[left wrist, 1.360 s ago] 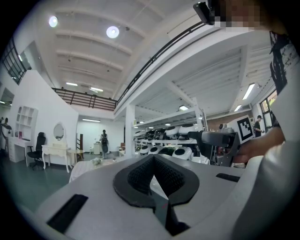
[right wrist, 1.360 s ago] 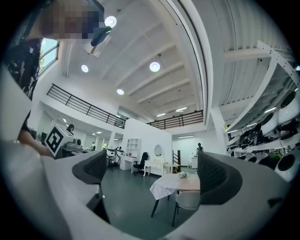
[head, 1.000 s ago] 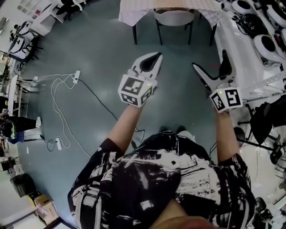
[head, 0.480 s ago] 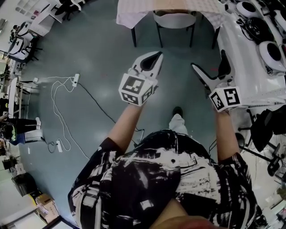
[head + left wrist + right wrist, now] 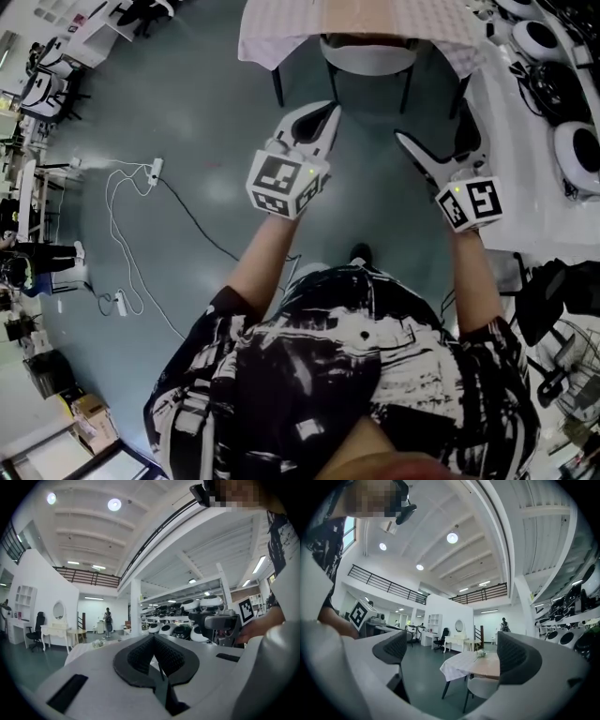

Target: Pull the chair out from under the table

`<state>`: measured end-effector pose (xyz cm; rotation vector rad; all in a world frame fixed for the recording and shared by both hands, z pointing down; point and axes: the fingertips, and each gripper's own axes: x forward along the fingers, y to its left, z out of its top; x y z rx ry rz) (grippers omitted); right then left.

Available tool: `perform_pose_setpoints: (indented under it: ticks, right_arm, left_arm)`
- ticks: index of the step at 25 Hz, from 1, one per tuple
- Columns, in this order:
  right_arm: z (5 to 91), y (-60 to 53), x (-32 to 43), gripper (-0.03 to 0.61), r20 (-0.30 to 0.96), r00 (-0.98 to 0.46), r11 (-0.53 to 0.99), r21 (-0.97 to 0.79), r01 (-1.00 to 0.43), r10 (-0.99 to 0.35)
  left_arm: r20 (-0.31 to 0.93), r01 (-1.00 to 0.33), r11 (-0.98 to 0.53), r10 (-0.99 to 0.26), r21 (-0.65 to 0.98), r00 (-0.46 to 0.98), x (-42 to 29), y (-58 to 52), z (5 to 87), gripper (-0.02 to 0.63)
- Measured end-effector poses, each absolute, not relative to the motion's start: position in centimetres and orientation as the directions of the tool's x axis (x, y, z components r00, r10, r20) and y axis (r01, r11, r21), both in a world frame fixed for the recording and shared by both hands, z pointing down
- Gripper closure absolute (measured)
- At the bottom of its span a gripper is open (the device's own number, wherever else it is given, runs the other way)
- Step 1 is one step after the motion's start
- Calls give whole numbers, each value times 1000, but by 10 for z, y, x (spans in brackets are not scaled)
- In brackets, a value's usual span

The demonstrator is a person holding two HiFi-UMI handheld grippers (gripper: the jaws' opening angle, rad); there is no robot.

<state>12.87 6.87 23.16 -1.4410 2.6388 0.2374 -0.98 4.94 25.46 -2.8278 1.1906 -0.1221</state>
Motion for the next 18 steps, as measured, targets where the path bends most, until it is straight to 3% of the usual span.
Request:
perform_pose_setpoints:
  ticks: [18]
  right_arm:
    - [268, -133, 134, 5, -117, -511, 507, 65, -860, -852]
  left_arm:
    - [76, -667, -743, -669, -50, 740, 8, -156, 291, 614]
